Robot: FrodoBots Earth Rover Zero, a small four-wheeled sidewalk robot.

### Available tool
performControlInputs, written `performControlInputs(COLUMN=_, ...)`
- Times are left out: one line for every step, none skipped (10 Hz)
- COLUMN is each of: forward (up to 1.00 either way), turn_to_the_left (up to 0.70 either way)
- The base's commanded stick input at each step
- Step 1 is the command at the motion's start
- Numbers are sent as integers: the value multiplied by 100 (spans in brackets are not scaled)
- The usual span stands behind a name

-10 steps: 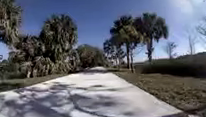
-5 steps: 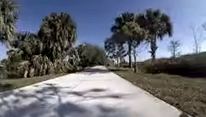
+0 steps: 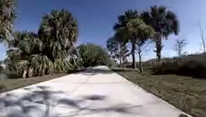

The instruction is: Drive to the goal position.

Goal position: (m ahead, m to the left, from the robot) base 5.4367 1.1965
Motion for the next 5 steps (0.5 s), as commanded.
performControlInputs(forward=100, turn_to_the_left=1)
performControlInputs(forward=100, turn_to_the_left=2)
performControlInputs(forward=100, turn_to_the_left=1)
performControlInputs(forward=100, turn_to_the_left=0)
performControlInputs(forward=100, turn_to_the_left=0)
